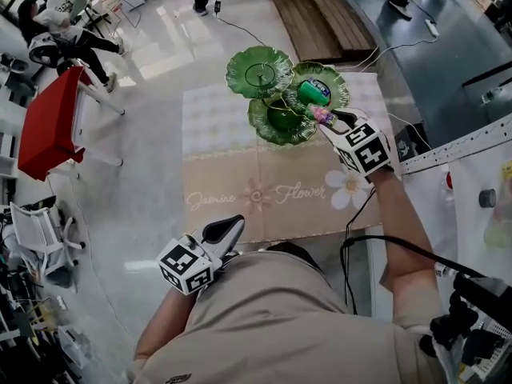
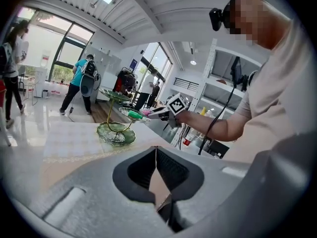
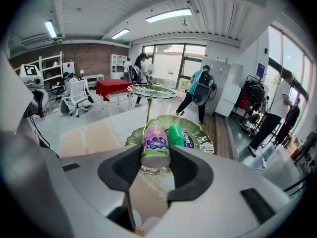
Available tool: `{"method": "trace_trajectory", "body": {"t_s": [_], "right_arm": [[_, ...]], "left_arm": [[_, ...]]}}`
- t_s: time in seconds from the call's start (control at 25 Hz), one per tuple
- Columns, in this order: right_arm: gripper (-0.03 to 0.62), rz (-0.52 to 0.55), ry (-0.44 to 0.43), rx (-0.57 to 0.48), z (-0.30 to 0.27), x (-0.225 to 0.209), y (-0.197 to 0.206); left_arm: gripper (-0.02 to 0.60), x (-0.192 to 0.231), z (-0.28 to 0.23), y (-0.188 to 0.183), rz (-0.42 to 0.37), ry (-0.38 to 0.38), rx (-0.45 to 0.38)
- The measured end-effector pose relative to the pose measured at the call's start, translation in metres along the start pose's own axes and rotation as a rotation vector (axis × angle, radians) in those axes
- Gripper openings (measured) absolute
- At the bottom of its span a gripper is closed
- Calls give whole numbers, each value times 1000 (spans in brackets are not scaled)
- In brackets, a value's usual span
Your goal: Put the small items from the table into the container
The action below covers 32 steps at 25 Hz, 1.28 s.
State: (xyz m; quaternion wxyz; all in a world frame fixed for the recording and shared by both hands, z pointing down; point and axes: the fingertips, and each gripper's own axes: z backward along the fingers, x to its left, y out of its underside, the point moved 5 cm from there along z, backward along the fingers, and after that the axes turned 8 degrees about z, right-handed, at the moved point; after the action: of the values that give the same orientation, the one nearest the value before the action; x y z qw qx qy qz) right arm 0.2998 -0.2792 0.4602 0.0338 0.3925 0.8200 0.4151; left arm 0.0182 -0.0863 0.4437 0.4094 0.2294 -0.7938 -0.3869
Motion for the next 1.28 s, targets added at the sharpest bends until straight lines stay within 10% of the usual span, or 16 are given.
{"method": "trace_trajectory", "body": {"t_s": [0.68,1.28], "right_arm": [[183,7,-18,103,-73,-18,-6],[196,-46,77,67,-36,-14,-2]], "left_arm": [[9,20,31,2,59,-96,-64],[8,18,34,-2,28,-27,-20]]}}
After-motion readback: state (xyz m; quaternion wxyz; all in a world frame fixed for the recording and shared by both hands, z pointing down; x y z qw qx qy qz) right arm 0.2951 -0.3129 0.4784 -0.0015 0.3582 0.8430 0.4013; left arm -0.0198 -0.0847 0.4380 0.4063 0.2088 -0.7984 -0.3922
